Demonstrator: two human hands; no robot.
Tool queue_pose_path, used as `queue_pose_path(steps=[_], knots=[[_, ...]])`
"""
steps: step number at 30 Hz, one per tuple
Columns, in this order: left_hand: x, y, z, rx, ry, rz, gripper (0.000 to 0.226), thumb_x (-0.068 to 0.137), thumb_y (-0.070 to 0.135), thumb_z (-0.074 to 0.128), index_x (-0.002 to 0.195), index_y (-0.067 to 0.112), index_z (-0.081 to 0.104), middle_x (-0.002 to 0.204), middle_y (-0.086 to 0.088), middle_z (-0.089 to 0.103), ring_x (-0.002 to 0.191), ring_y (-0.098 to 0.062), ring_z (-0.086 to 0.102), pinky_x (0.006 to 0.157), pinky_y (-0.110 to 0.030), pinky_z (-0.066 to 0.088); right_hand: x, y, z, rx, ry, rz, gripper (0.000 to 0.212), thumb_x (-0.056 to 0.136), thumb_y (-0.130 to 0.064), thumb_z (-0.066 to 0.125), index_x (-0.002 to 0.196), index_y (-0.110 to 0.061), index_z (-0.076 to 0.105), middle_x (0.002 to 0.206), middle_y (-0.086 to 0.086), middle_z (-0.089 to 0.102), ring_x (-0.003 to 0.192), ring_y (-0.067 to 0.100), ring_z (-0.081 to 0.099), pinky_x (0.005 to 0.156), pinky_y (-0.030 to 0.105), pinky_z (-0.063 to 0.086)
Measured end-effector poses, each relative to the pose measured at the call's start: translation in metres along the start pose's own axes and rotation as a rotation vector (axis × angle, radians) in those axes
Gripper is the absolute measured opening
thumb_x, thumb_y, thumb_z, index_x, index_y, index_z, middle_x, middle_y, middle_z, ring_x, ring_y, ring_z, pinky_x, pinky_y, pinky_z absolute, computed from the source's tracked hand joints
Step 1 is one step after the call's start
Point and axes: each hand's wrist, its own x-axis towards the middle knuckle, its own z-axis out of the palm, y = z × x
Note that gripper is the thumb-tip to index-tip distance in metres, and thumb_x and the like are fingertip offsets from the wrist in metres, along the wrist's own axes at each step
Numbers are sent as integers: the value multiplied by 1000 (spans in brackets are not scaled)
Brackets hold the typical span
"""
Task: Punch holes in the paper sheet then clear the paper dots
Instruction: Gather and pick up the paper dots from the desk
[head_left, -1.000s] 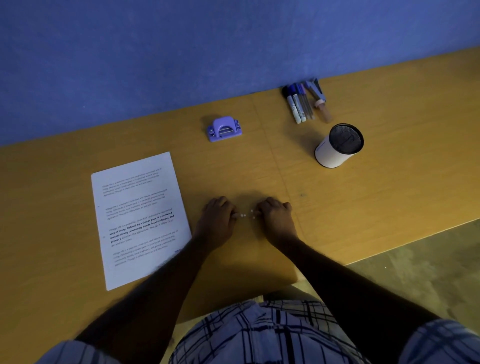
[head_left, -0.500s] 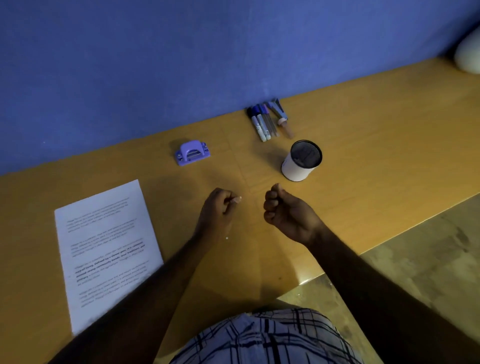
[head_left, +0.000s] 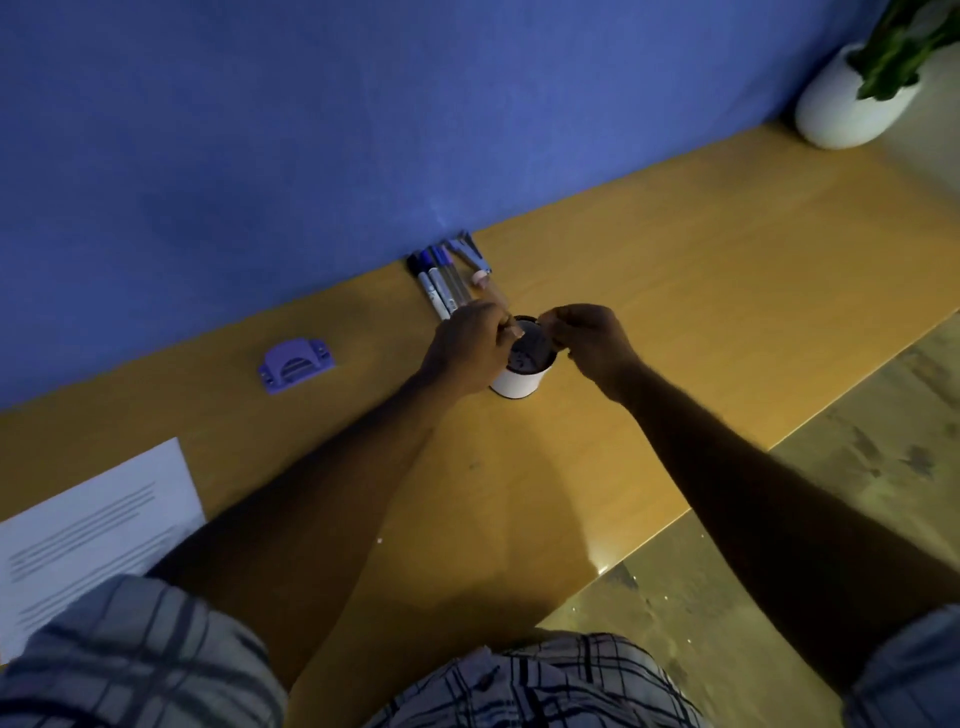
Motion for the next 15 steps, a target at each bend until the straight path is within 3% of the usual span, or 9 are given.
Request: queue_pose_path(steps=[3,5,8,15], knots=[[13,-2,5,149,-38,40,19,93,26,57,93,10,67,99,-11,66,92,-29,61,78,-46,52,21,6,-5,-336,-65,-97,18,91,2,56,99,5,71,92,20,67,83,24,58,71,35,44],[19,-4,6,159,-45,30,19,91,28,62,96,12,71,102,-10,68,93,-27,63,79,-44,54,30,10,-8,-525,-94,-173,19,88,0,59,101,-3,73,101,12,71,91,20,62,70,27,47],[24,-5,6,124,-40,5,22,85,32,70,99,15,72,101,-4,71,92,-19,65,79,-39,55,36,12,-12,-578,-82,-235,19,81,1,66,95,-9,75,96,5,72,84,12,61,58,9,41],[27,-5,9,98,-117,23,21,88,19,66,109,16,69,109,-4,71,101,-19,65,86,-38,56,41,15,-17,-603,-124,-255,20,86,1,63,101,-10,71,101,6,70,86,11,59,59,11,43]])
